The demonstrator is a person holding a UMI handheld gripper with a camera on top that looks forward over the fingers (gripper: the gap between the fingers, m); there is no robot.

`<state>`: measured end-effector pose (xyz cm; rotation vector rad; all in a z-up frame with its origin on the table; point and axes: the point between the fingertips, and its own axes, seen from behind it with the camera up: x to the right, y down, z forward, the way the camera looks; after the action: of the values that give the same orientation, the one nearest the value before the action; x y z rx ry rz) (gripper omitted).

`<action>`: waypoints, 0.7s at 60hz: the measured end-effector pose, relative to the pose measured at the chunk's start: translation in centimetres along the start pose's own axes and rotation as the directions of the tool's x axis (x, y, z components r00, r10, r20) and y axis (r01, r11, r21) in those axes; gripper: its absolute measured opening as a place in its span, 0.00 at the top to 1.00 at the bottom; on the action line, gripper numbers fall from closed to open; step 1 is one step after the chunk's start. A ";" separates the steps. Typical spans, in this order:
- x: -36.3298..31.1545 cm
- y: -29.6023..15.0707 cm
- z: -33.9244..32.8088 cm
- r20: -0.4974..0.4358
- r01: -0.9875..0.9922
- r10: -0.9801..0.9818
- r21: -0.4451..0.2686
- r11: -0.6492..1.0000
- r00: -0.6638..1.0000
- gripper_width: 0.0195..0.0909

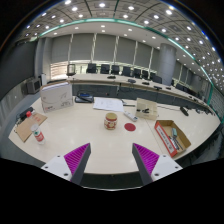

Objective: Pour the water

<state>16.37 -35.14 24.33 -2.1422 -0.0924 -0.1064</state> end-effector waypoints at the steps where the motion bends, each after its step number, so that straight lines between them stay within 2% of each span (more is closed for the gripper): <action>1: -0.2 0.1 0.0 0.004 0.002 -0.002 -0.002 1.000 1.000 0.07; 15: -8.0 2.4 0.1 0.066 0.045 -0.044 -0.016 0.999 0.997 0.07; 32: -25.3 6.2 0.8 0.212 0.063 -0.052 -0.042 0.997 0.976 0.07; 42: -35.7 5.9 3.0 0.269 0.057 -0.057 0.007 0.998 0.962 0.06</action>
<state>-18.34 -36.68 13.72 -2.1445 -0.3125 0.1523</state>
